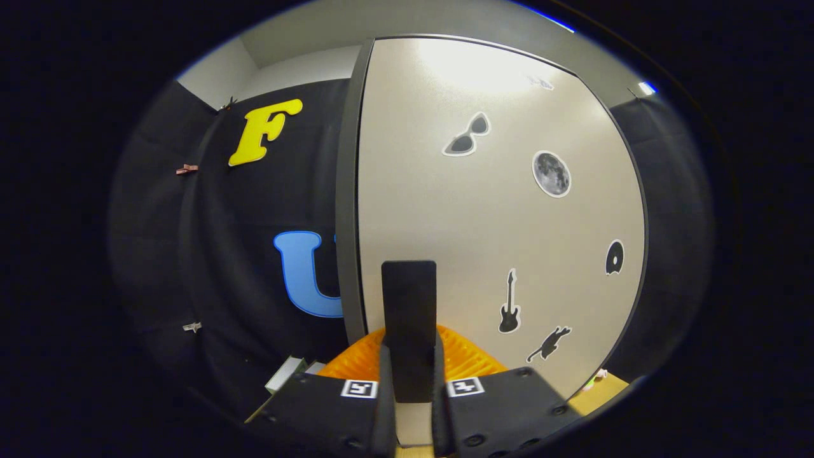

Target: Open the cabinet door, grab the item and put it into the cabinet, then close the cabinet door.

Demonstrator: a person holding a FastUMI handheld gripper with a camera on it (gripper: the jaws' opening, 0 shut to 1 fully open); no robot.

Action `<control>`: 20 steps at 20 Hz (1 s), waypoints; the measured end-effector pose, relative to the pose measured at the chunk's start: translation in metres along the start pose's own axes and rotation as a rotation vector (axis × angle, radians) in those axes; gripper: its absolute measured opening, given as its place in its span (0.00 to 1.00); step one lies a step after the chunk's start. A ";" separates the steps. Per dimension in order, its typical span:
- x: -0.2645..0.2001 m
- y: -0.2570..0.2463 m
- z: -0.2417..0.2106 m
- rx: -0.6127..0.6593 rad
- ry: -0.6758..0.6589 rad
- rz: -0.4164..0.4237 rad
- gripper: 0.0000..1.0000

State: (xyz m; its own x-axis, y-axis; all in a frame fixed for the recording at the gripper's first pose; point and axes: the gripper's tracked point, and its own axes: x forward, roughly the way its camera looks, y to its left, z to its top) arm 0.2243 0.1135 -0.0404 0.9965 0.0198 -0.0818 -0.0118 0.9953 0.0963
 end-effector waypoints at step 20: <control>-0.210 -0.099 0.016 0.048 0.026 0.166 0.19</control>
State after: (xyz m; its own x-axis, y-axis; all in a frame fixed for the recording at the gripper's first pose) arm 0.0176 0.0091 -0.0171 0.9788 0.1861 -0.0861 -0.1710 0.9725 0.1580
